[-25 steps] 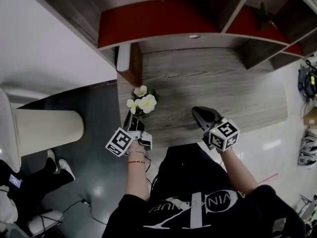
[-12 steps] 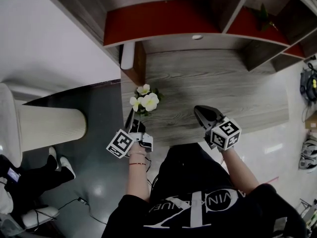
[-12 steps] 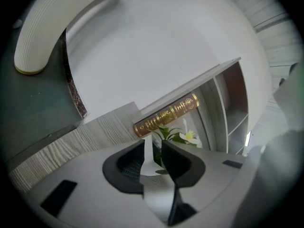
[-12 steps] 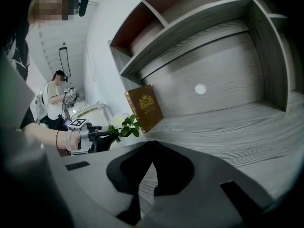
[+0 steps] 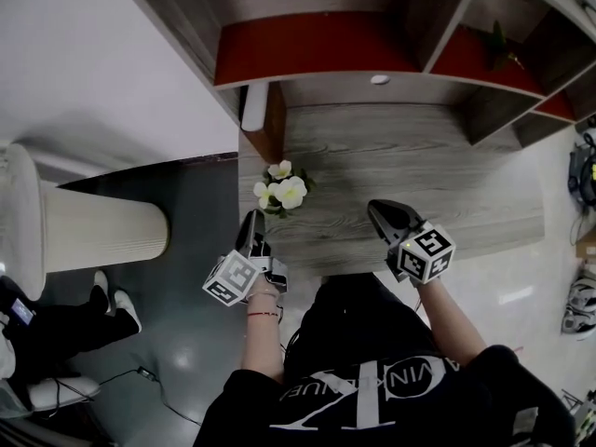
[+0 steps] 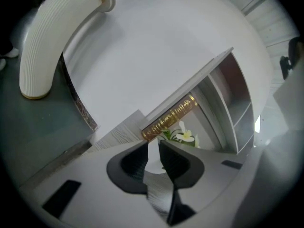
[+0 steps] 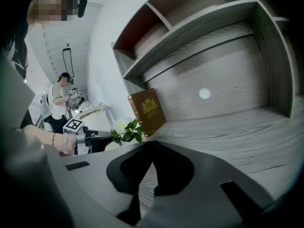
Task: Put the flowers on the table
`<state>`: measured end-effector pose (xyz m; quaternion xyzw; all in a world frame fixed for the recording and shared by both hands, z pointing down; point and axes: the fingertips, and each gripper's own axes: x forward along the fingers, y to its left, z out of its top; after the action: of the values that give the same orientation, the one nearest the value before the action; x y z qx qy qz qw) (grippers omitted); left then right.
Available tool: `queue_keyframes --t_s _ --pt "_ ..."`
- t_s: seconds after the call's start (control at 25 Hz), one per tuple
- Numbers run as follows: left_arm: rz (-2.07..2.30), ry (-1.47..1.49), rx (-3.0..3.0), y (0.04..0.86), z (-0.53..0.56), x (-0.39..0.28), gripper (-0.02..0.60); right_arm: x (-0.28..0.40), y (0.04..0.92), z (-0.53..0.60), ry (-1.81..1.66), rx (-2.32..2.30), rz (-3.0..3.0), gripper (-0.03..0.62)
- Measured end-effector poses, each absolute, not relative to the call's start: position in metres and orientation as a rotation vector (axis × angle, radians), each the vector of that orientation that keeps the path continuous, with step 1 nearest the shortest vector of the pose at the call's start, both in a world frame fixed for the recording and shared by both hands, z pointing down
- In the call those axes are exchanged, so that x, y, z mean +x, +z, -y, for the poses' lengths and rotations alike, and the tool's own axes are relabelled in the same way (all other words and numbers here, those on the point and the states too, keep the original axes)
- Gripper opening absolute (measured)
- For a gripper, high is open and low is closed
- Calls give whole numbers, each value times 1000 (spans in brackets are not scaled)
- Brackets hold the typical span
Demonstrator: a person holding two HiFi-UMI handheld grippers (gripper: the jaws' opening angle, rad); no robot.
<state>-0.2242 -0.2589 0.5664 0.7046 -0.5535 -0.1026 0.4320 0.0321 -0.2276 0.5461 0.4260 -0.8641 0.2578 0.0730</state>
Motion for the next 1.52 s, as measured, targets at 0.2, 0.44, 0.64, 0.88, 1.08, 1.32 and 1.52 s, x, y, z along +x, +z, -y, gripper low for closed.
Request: queue_keyframes --t_s 0.2,0.44,0.64,0.88,1.08,1.32,1.52 --pt "1470 -202 1777 557 253 -239 31 30 536 236 746 1277 2628 11" --pt "1568 -111 1871 538 252 -249 6 31 519 246 682 1274 2669 9" --pt "1711 9 1994 510 257 -256 5 28 503 255 604 1254 2695 9" --pt "1810 38 2087 479 262 -260 5 26 484 266 536 1250 2732 9" --pt "1845 38 2134 458 267 -263 5 20 468 275 503 1235 2770 9" --pt "1875 46 2185 437 273 -263 5 14 451 285 450 1231 2810 9" --pt "1900 26 2208 421 277 -267 5 12 436 292 411 1228 2839 9"
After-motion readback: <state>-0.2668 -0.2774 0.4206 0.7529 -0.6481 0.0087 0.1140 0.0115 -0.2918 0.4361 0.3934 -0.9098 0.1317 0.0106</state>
